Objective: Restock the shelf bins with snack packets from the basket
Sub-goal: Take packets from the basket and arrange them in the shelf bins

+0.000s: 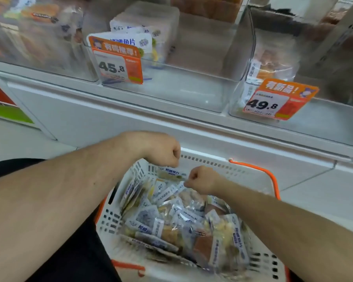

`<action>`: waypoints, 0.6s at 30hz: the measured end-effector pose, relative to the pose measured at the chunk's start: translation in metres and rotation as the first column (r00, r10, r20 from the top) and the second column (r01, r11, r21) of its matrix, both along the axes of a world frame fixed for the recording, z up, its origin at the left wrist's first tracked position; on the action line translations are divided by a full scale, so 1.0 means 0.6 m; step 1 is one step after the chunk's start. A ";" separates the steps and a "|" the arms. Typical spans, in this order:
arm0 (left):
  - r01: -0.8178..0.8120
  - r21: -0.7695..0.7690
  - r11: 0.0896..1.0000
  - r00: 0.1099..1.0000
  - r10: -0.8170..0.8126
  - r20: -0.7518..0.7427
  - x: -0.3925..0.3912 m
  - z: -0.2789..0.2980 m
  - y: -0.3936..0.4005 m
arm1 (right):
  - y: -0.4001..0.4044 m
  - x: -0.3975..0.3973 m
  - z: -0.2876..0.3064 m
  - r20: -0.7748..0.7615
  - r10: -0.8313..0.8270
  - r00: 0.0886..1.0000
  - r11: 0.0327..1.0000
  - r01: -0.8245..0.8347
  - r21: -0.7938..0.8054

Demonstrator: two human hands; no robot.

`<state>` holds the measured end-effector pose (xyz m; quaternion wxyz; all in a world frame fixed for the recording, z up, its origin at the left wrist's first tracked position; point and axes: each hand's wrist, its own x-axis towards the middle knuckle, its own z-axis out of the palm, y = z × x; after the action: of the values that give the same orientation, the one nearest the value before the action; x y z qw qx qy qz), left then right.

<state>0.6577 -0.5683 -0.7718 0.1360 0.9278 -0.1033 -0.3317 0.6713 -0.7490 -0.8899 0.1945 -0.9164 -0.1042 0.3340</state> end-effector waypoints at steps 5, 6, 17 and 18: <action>0.055 0.038 0.998 0.998 -0.054 -0.041 0.010 -0.021 -0.004 | 0.010 -0.034 -0.099 -0.157 0.263 0.952 0.934 -0.292 -0.207; 0.062 0.047 0.997 0.997 -0.059 -0.045 0.011 -0.021 -0.006 | 0.012 -0.038 -0.114 -0.164 0.278 0.946 0.923 -0.311 -0.226; 0.059 0.042 0.997 0.997 -0.056 -0.052 0.015 -0.012 -0.010 | 0.014 -0.052 -0.172 -0.122 0.391 0.912 0.864 -0.409 -0.293; 0.054 0.039 0.998 0.997 -0.052 -0.050 0.017 -0.011 -0.008 | 0.014 -0.048 -0.167 -0.140 0.396 0.908 0.864 -0.420 -0.278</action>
<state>0.6678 -0.5733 -0.7782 0.1111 0.9188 -0.1180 -0.3599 0.6425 -0.7407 -0.9901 -0.0190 -0.8785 -0.2356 0.4151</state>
